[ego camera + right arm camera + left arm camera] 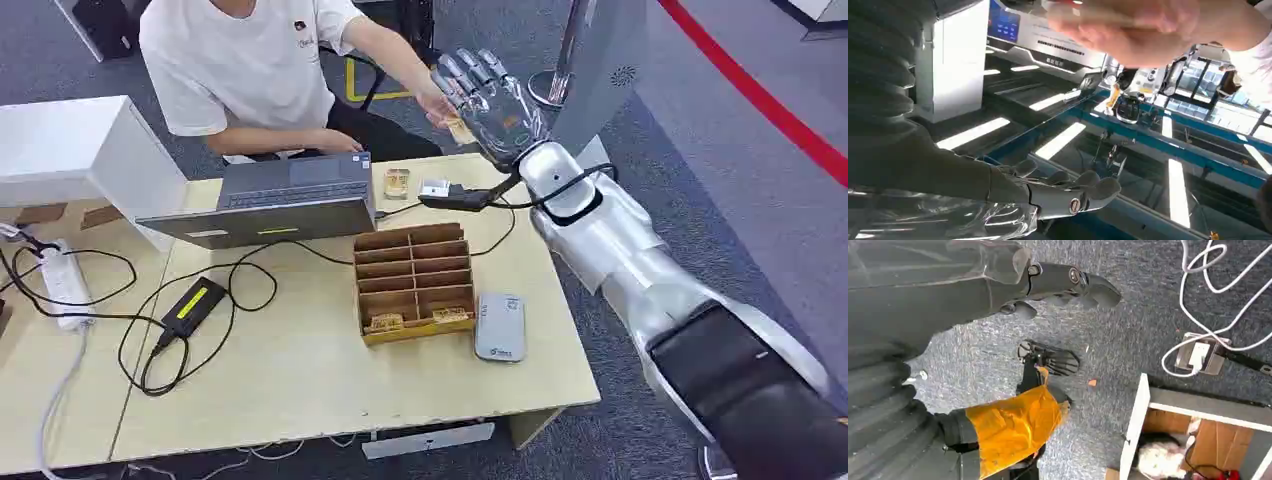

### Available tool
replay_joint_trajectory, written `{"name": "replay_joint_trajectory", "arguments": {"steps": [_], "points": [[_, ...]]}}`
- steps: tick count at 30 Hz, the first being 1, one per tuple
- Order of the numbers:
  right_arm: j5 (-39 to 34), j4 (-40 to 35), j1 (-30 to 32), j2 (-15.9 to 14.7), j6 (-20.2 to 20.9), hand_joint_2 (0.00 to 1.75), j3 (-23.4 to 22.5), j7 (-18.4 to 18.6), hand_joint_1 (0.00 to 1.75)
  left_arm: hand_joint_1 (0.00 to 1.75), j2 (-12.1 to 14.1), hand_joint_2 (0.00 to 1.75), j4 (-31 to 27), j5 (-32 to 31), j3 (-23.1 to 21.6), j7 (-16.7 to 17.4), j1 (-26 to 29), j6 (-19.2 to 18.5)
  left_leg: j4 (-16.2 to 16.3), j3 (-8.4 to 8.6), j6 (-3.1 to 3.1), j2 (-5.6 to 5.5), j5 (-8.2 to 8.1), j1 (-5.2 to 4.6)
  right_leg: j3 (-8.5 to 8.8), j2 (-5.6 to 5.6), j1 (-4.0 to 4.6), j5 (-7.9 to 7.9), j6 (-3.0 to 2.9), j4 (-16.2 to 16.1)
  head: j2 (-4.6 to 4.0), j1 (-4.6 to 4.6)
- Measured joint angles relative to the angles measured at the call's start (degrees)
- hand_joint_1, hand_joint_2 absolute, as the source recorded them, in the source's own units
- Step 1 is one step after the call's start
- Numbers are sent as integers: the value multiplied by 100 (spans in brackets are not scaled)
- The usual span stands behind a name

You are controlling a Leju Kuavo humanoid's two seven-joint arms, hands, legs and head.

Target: Pass the card to the sensor for recognition and then transmit it.

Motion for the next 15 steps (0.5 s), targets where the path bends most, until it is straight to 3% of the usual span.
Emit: {"name": "replay_joint_trajectory", "arguments": {"steps": [5, 6, 7, 15], "points": [[-87, -37, 64, -59, 11, 175, 144, 26, 0, 0, -15, 175, 0, 20, 26, 2, -2, -55, 0, -1, 0, 0, 0, 0, 0, 0, 0, 0, 0, 0, 0, 0], [-92, -44, 71, -68, 9, 175, 168, 37, 38, 0, -15, 175, 0, 26, 31, 2, -2, -61, 0, 0, 0, 1, 0, 0, 0, 0, 0, 0, 0, 0, 2, -2], [-92, -46, 76, -79, 9, 175, 195, 50, 175, 0, -15, 175, 2, 33, 35, 2, -2, -70, 0, 0, 0, 1, 0, 0, -1, 0, 0, 0, 0, 0, 0, -2], [-282, -103, 142, -157, 9, 175, 308, 6, 175, 0, -15, 175, 2, 66, 50, 7, -3, -105, 0, 0, 0, 2, 0, 1, -2, 2, 0, 0, -1, 1, 0, -2]]}}
